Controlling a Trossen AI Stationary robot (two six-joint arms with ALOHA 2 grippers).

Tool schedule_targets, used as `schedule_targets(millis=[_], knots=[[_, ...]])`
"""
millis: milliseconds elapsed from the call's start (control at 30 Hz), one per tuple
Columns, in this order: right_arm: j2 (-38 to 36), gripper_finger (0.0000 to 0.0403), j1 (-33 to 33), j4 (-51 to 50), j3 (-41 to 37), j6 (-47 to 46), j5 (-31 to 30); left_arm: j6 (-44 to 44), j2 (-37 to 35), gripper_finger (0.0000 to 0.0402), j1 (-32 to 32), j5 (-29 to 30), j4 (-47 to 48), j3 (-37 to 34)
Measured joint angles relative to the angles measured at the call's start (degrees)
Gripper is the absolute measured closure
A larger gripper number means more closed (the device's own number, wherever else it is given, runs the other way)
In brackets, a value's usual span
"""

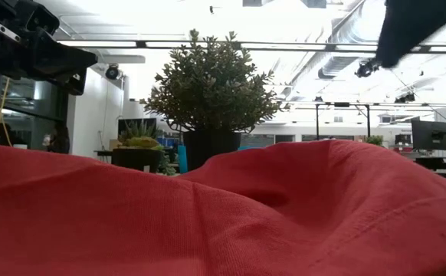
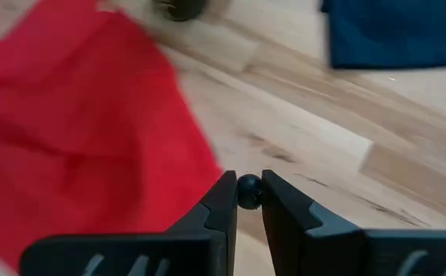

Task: Pick and placing Produce into tupperware
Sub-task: Put the blueberry into the blue bin

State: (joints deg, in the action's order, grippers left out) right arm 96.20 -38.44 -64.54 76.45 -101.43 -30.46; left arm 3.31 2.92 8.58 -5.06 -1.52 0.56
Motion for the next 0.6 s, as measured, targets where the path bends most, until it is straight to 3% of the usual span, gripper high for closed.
schedule_targets(millis=[500,600], knots=[[0.00,0.0366,0.70,-1.00,16.43,20.42,-1.07,0.01,-0.01,0.0401,0.00,0.01,-0.02,0.00],[0.00,0.0366,1.46,-1.00,19.23,25.36,-3.68,0.02,-0.02,0.0401,0.02,0.00,-0.02,0.00]])
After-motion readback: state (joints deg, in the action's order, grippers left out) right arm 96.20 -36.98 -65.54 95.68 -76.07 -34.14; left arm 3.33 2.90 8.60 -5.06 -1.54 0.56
